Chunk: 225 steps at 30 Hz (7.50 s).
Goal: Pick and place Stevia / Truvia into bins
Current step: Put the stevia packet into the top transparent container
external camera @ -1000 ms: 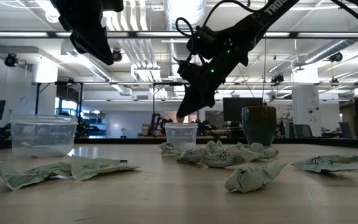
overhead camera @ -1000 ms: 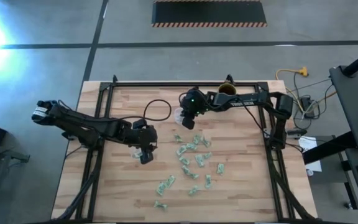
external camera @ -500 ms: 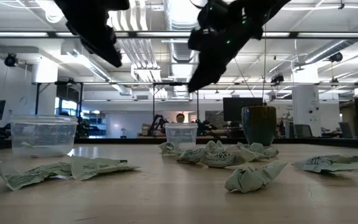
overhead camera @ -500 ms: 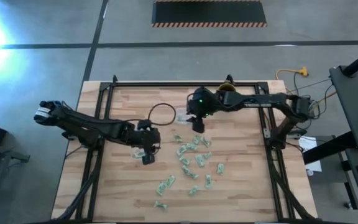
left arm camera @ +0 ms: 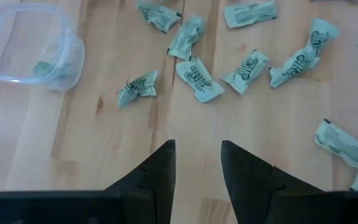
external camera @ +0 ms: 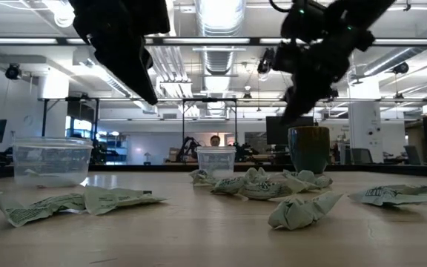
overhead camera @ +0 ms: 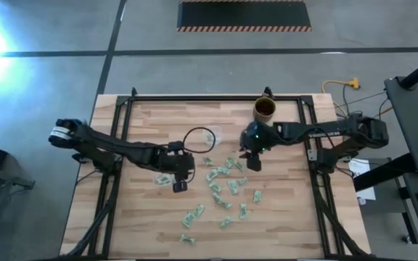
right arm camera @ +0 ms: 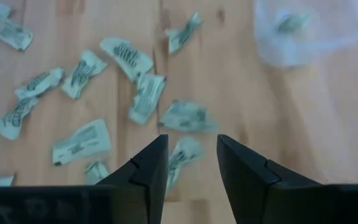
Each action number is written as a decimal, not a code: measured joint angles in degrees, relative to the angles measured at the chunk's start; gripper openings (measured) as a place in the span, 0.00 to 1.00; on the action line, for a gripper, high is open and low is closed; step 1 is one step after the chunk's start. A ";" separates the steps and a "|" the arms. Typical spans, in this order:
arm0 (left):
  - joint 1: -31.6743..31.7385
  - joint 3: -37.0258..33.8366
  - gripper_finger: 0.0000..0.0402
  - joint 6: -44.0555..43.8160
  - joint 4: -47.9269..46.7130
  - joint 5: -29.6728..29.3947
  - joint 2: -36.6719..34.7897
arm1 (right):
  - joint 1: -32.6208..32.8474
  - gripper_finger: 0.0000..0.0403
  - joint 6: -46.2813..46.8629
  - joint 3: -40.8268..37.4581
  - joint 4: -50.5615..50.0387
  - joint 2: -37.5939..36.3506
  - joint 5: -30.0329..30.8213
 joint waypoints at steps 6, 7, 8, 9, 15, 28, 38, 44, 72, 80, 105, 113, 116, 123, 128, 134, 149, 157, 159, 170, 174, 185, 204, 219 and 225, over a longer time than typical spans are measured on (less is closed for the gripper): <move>0.00 0.02 0.28 -1.22 0.08 0.00 -1.88 | 1.79 0.33 6.18 -6.50 9.11 -0.11 0.46; 0.00 0.02 0.28 -1.24 -0.23 0.00 -2.08 | 1.82 0.33 6.87 -6.98 9.70 0.36 0.54; 0.00 0.02 0.28 -1.27 -0.03 0.00 -2.21 | 1.82 0.34 7.33 -7.38 9.85 0.95 0.54; 0.00 0.06 0.28 -1.27 0.05 0.00 -2.40 | 1.82 0.34 7.94 -7.82 9.82 1.57 0.67; 0.00 0.04 0.28 -2.39 -0.19 0.02 -3.60 | 1.99 0.42 10.71 -8.63 10.54 5.71 0.65; 0.00 0.04 0.28 -4.17 -0.24 0.02 -4.33 | 4.71 0.50 12.66 -6.33 11.61 12.77 4.99; -0.04 0.04 0.28 -4.33 -0.59 0.04 -4.33 | 8.51 0.31 12.70 -6.08 11.33 13.21 15.80; -0.09 0.04 0.28 -4.35 -0.69 0.04 -4.33 | 8.51 0.09 12.40 -6.09 11.32 13.08 15.86; -0.02 0.00 0.28 -4.39 -0.69 -0.46 -4.33 | 0.20 0.03 -1.18 13.00 11.42 16.67 18.52; -0.02 -0.07 0.28 -5.64 -0.71 -0.52 -4.33 | -2.55 0.03 -4.07 24.32 4.05 25.52 15.53; -0.31 -0.39 0.28 -6.97 -0.78 -0.48 -4.31 | -1.80 0.29 -8.42 28.62 -5.25 25.93 11.83; -0.42 -0.68 0.28 -7.10 -1.14 -0.48 -4.32 | 2.17 0.27 -13.49 26.36 -12.02 21.74 7.53; -0.42 -0.70 0.28 -7.15 -1.16 -0.48 -4.31 | 3.47 0.25 -13.81 23.31 -12.20 20.46 7.34; -0.44 -0.72 0.28 -7.19 -1.14 -0.48 -4.31 | 4.16 0.22 -10.39 14.88 -8.23 19.50 6.33; -0.44 -0.72 0.28 -7.19 -1.15 -0.48 -4.31 | 4.16 0.21 -8.26 10.84 -0.54 19.50 4.53; -0.44 -0.72 0.28 -7.25 -1.14 -0.48 -4.32 | 3.90 0.22 -6.27 9.42 1.99 19.50 8.64; -0.44 -0.72 0.28 -7.26 -1.13 -0.48 -4.31 | 2.85 0.35 -7.45 5.99 7.30 19.51 6.34; -0.44 -0.72 0.28 -7.23 -1.08 -0.47 -4.31 | 1.69 0.35 -3.62 4.56 8.60 20.36 6.98; -0.44 -0.72 0.28 -7.23 -1.11 -0.48 -4.31 | 1.65 0.34 -3.35 4.25 8.73 20.85 6.61; -0.43 -0.70 0.28 -7.28 -1.07 -0.46 -4.31 | 1.63 0.21 -0.96 4.26 10.36 21.82 5.07; -0.44 -0.72 0.28 -7.29 -1.09 -0.48 -4.31 | 1.67 0.09 -1.09 4.26 10.49 21.80 4.47; -0.42 -0.70 0.28 -7.32 -1.09 -0.46 -4.32 | 1.79 0.02 0.42 4.15 11.43 19.16 4.49; -0.44 -0.71 0.28 -7.30 -0.77 -0.57 -4.32 | -1.81 0.02 0.41 6.95 22.94 15.19 17.11; -0.43 -0.70 0.28 -7.37 -0.70 -0.65 -4.31 | -5.93 0.05 1.37 16.13 14.73 22.63 16.81; -0.44 -0.70 0.28 -7.34 -0.67 -0.79 -4.31 | -5.83 0.14 0.83 17.00 14.76 22.91 15.94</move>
